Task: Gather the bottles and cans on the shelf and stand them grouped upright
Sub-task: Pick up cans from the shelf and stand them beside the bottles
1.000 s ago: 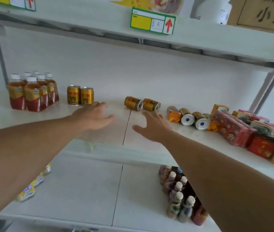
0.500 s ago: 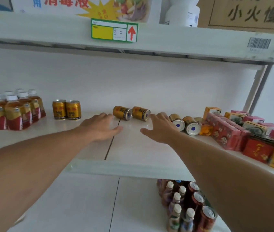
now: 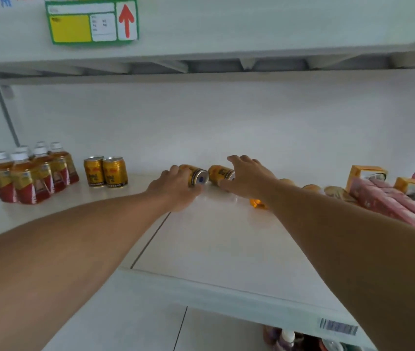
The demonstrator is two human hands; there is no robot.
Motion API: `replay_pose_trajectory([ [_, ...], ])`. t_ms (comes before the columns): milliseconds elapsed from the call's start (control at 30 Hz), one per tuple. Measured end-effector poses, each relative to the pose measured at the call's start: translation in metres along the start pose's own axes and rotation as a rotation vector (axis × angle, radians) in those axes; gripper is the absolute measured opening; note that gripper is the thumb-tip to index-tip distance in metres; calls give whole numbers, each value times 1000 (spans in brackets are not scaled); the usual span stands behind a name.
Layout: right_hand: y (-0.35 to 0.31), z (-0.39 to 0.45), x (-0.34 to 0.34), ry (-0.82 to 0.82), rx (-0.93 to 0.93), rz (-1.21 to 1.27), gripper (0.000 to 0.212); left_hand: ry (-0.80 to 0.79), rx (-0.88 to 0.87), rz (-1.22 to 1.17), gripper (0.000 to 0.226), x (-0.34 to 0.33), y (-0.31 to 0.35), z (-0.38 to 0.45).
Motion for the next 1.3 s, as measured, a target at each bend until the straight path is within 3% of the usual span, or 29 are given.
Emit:
replay_pose_trajectory([
  [133, 1, 7, -11, -26, -70, 80, 111, 21, 0, 4, 63, -5, 2, 28],
  [267, 7, 18, -19, 10, -61, 41, 87, -5, 7, -10, 56, -18, 2, 52],
  [633, 13, 65, -44, -4, -73, 32, 78, -65, 114, -83, 65, -47, 13, 92],
  [733, 7, 67, -62, -66, -108, 45, 70, -51, 73, -142, 41, -49, 6, 88],
  [800, 4, 68, -69, -76, -106, -3, 50, -28, 49, -170, 10, -47, -5, 86],
  [833, 2, 69, -69, -64, -90, -37, 40, -15, 46, -172, 7, -45, -11, 86],
  [933, -7, 71, -67, -27, -53, -100, 27, 7, 93, -166, 34, -39, -28, 84],
  [1067, -14, 70, -64, -122, -80, -175, 28, -132, 177, -82, 66, -31, -43, 83],
  [1200, -16, 66, -62, -200, -180, -136, 37, -208, 177, 41, 38, -15, -48, 79],
  [1300, -21, 59, -60, -241, -219, -123, 42, -293, 187, 114, 39, -4, -53, 73],
])
Point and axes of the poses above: each hand's wrist, its own z-axis towards the middle knuckle, its own x-axis out of the back of the hand, y = z × x, the point moved 4 cm from there along z, towards the middle knuckle, and after that the axes turned 14 degrees about y, right-handed, at the moved point
